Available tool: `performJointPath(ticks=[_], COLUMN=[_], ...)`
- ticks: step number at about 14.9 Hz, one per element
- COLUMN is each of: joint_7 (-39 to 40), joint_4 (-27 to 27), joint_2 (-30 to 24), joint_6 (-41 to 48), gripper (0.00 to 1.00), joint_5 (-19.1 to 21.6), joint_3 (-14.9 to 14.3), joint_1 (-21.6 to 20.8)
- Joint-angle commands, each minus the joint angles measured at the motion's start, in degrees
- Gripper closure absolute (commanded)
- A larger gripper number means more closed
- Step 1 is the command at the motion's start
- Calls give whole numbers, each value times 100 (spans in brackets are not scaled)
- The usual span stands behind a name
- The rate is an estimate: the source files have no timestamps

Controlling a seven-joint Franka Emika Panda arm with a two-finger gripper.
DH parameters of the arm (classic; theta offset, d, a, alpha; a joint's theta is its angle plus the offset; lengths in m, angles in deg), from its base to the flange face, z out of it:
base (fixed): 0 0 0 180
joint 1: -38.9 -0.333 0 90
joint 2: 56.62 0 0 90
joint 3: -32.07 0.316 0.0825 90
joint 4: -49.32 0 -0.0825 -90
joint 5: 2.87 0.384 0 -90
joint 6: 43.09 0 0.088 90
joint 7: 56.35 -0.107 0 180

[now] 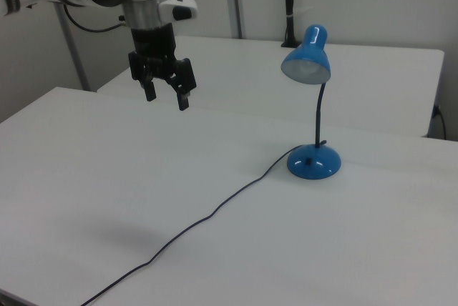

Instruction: Turn on the lamp

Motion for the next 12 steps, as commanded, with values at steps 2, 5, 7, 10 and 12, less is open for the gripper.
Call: performJointPath(ticks=[2, 5, 7, 10, 12], joint_7=[-63, 42, 262, 341, 613], joint_4=[-71, -71, -71, -80, -80], joint_2=[-146, -129, -103, -67, 3], joint_6=[-91, -117, -161, -406, -478], gripper=[0, 0, 0, 0, 10], joint_5=[89, 89, 89, 89, 98], joint_3=[-109, -100, -109, -109, -187], joint_1=[-96, -87, -78, -52, 0])
